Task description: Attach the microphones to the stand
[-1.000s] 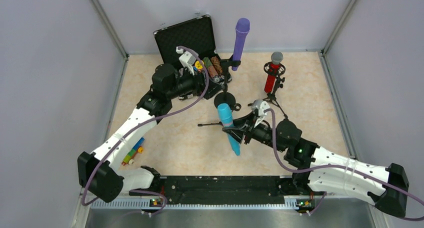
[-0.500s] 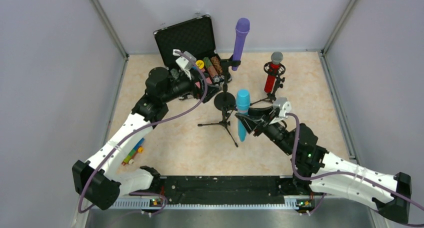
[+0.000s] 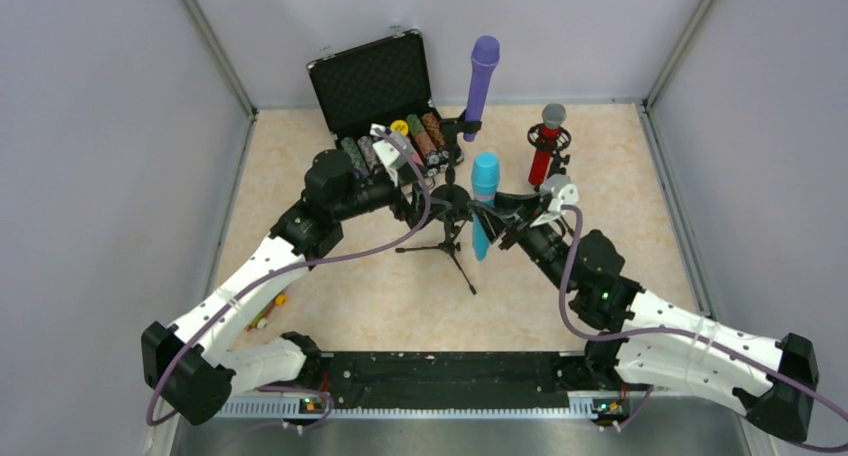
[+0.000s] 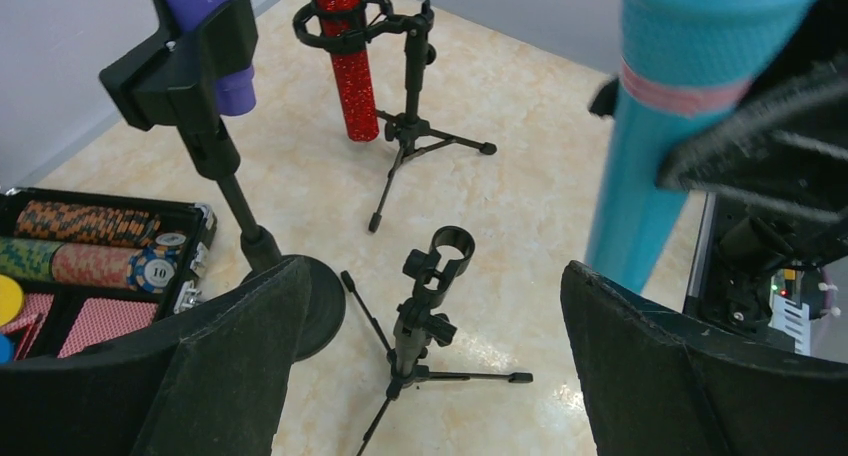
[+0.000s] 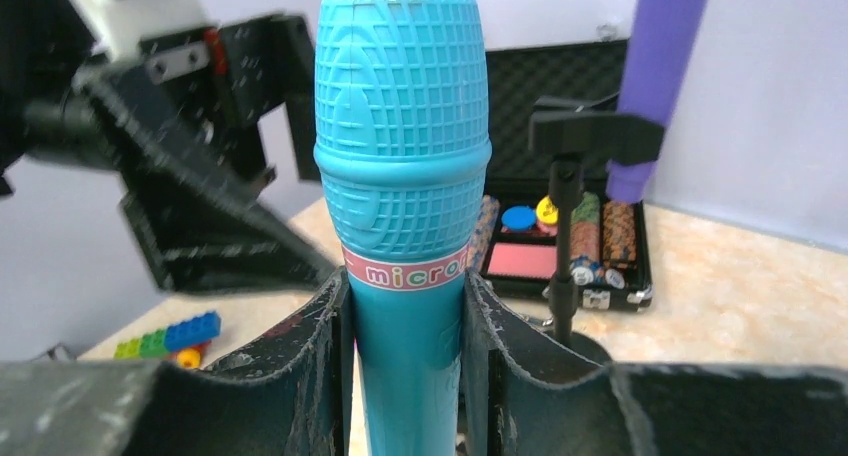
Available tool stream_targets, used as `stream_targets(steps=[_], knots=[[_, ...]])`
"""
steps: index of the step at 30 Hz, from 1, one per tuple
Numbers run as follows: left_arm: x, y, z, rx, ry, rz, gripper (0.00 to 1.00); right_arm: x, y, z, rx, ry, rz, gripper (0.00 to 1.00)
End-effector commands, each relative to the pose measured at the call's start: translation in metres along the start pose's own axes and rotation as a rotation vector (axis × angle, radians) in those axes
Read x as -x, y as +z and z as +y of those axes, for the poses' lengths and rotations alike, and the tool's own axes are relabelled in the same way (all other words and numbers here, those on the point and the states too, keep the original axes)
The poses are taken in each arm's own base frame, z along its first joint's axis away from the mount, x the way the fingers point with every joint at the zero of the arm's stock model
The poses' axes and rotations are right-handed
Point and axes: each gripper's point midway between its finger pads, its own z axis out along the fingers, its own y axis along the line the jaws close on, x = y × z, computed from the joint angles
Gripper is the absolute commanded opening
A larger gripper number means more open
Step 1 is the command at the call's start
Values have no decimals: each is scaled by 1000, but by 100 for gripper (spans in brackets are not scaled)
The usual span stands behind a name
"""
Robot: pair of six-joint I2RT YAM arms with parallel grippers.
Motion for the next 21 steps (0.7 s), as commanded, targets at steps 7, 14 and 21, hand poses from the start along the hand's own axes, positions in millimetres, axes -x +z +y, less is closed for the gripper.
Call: stream_targets(steps=[7, 14, 21], knots=[[29, -7, -31, -129, 2, -79, 99, 85, 24, -4, 56, 139, -211, 0], [36, -9, -67, -338, -51, -116, 99, 94, 38, 14, 147, 168, -258, 0], [23, 1, -86, -434, -81, -79, 98, 97, 47, 22, 189, 212, -294, 0]])
